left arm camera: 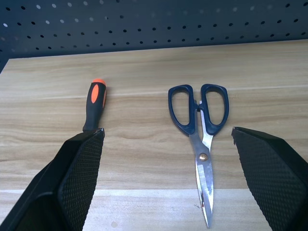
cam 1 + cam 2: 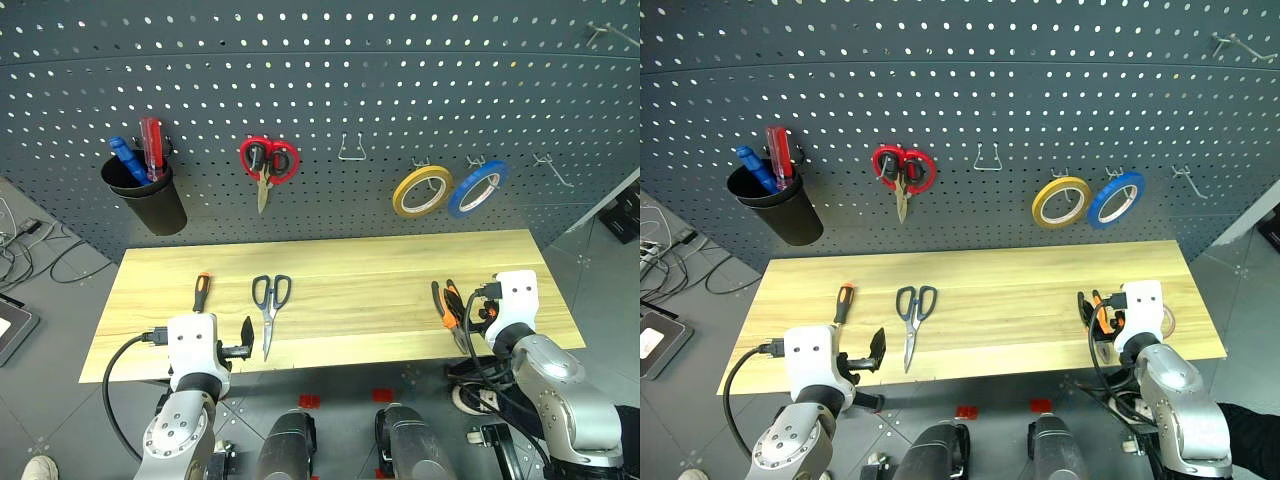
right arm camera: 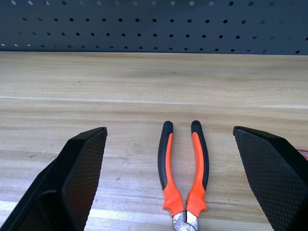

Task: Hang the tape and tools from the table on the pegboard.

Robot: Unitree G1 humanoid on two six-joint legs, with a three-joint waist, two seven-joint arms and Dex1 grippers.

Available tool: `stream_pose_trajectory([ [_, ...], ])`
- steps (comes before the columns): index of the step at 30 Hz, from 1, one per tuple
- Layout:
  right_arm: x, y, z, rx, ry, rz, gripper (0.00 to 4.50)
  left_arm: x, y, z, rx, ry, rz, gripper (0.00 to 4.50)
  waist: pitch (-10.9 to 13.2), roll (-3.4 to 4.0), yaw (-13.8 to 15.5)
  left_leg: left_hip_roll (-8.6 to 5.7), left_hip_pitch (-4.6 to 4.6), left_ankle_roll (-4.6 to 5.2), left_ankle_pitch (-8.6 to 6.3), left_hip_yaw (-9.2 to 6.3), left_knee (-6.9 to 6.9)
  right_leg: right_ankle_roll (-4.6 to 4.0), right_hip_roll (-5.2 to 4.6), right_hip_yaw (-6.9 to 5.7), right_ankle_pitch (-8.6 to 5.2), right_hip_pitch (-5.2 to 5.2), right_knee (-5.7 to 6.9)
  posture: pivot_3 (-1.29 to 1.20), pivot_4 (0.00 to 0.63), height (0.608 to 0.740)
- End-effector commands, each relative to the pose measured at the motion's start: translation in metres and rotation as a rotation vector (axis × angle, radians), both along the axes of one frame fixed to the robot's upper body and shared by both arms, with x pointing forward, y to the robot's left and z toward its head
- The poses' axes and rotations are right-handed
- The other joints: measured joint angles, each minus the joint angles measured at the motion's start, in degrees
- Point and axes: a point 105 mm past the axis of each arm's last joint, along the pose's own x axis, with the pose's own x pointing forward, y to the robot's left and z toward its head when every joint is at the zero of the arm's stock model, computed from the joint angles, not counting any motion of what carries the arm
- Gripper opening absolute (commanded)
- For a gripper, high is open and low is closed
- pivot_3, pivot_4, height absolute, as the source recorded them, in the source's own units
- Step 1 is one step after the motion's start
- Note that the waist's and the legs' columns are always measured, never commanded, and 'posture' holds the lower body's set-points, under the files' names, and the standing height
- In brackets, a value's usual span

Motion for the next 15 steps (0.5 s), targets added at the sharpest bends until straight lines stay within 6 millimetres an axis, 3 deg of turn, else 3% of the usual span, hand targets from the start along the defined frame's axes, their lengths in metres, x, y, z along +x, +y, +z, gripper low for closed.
stream_pose_trajectory([
  [1,0.0003,-0.0012,0.0064,-0.009,-0.029,-0.005,4.5,-0.0016,0.0033,0.0124,0.023,-0.043,0.012,4.48,0.0,0.0,0.0,0.0,0.0,0.0,0.0,0.0,0.0,0.0,0.0,0.0,0.0,0.0,0.0,-0.13,0.259,0.74],
  [15,0.0019,-0.0018,0.0065,-0.01,-0.031,-0.003,4.5,-0.001,0.0041,0.0131,0.021,-0.054,0.017,4.48,0.0,0.0,0.0,0.0,0.0,0.0,0.0,0.0,0.0,0.0,0.0,0.0,0.0,0.0,0.0,-0.13,0.255,0.74],
])
